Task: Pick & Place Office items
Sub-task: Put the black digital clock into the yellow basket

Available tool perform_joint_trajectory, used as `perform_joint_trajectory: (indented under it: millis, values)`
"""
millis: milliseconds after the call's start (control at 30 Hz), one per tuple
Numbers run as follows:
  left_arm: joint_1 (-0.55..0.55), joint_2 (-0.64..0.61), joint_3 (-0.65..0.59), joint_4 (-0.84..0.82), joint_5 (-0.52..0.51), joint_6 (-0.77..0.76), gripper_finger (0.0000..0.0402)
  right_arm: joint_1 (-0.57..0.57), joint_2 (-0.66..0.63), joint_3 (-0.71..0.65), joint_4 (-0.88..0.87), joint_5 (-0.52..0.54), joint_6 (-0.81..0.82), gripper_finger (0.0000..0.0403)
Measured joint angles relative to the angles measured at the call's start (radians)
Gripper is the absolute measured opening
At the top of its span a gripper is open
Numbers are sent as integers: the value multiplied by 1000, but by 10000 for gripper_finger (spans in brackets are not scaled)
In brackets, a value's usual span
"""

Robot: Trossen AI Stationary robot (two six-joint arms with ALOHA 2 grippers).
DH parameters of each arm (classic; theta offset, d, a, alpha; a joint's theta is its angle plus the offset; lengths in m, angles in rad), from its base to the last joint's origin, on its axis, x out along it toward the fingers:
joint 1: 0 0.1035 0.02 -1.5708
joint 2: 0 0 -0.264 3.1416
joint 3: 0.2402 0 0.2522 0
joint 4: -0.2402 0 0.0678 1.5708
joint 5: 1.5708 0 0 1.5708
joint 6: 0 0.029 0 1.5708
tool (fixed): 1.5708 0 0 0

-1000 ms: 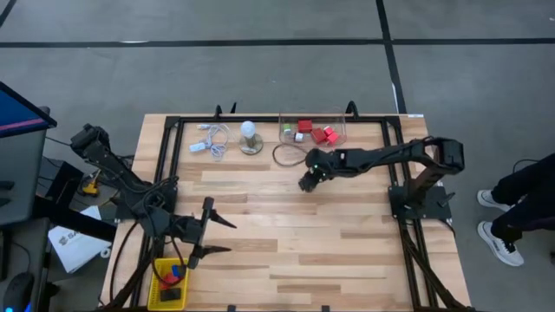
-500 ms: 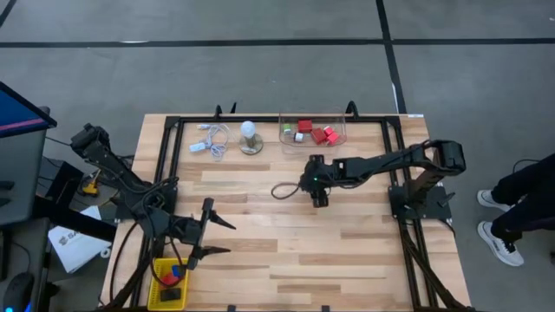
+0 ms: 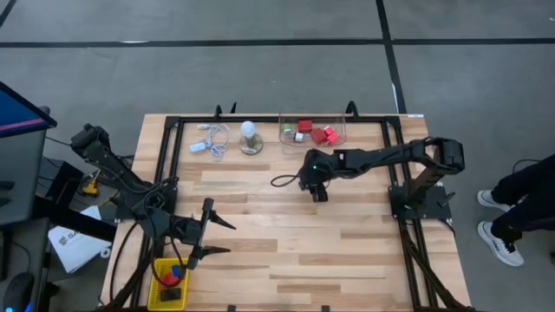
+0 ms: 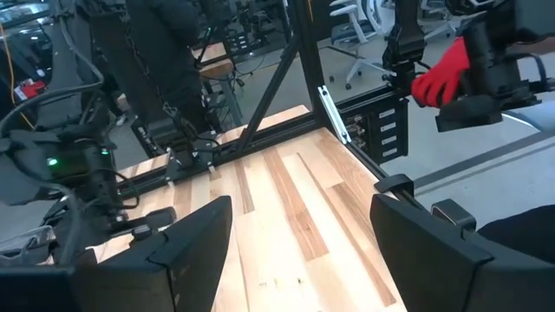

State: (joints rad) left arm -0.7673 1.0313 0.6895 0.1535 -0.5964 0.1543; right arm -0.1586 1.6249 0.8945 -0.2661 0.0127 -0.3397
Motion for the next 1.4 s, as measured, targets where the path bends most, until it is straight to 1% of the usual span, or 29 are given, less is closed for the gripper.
perform_joint_trajectory:
  millis: [200, 300, 433, 533, 600, 733, 833, 933, 1000, 1100, 1267, 1333, 1400]
  values:
    - [0, 0, 0, 2, 0, 3, 271, -61, 0, 2, -33, -108, 33, 244]
    - [0, 0, 0, 3, 0, 4, 271, -76, 0, 2, -60, -115, 30, 244]
    - [0, 0, 0, 3, -1, 5, 271, -85, 3, 2, -40, -116, 18, 244]
    - [0, 0, 0, 4, -1, 5, 271, -89, 50, 19, -53, -116, 23, 244]
    - [0, 0, 0, 5, -1, 5, 271, -85, 115, 45, -63, -116, 21, 244]
    - [0, 0, 0, -4, -1, 3, 271, -71, 222, 126, -158, -75, -22, 244]
    - [0, 0, 0, -5, -2, 0, 271, -72, 263, 170, -200, -109, -21, 244]
    - [0, 0, 0, -13, -1, -1, 271, -60, 284, 207, -240, -107, 9, 242]
    - [0, 0, 0, -17, -1, -3, 271, -43, 288, 221, -261, -97, 22, 235]
    - [0, 0, 0, -22, -1, -23, 271, -13, 290, 226, -270, -86, 45, 213]
    - [0, 0, 0, -25, -1, -36, 271, 35, 291, 226, -269, -72, 145, 146]
    - [0, 0, 0, -34, -1, -42, 271, 58, 291, 226, -263, -84, 186, 142]
    - [0, 0, 0, -60, -1, -56, 271, 87, 278, 226, -252, -144, 223, 142]
